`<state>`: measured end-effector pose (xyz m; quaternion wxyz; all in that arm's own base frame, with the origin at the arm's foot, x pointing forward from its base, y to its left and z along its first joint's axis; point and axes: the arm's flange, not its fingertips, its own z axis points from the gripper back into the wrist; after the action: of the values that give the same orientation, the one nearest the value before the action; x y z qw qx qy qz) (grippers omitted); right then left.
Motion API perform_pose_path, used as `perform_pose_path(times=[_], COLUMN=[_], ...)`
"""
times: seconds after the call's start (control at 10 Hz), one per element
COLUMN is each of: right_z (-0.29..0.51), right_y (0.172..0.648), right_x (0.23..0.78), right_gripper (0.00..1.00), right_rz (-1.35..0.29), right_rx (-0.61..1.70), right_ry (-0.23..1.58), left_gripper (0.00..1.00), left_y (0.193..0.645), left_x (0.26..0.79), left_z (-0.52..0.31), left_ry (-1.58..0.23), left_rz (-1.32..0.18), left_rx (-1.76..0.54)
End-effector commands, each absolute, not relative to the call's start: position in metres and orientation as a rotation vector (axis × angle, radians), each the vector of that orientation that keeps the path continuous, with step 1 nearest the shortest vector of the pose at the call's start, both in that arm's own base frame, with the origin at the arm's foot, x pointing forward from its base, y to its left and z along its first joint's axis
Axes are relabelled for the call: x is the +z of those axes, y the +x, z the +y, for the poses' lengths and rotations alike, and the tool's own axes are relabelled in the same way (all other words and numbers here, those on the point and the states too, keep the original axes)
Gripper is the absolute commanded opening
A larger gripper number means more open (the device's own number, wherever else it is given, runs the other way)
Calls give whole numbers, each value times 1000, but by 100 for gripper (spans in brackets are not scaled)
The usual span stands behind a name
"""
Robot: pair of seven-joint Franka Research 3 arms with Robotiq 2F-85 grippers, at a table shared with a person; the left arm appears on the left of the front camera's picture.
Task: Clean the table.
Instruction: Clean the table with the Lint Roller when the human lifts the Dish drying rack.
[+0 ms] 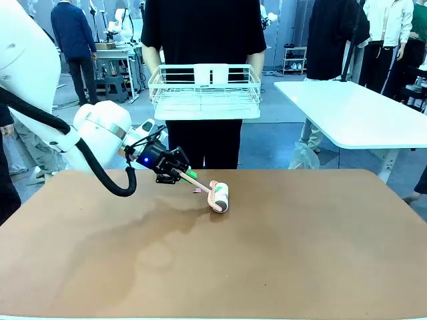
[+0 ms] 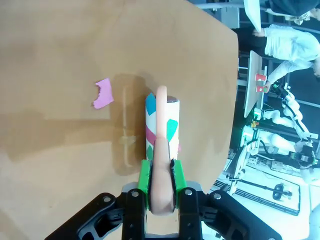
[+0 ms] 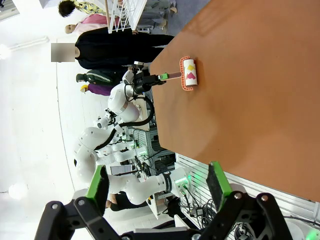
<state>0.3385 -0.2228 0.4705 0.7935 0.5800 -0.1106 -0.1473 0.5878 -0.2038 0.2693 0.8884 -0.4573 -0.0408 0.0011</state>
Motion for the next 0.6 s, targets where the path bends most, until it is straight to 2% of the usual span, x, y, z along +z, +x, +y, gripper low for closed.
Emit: perform_pose_path(times=[0.0,0.5], right_z=[-223,-223], right_y=[337,337], right_x=[473,473], right_gripper=[100,100], right_rz=[-249,-249], right_rx=[-309,-309], right_ry=[1258,1258], left_gripper=[22,22], left_y=[596,582], left_x=[266,318], left_z=[-225,-213], left_ry=[-945,-1021], left_rz=[-116,-164], left_rx=[22,8])
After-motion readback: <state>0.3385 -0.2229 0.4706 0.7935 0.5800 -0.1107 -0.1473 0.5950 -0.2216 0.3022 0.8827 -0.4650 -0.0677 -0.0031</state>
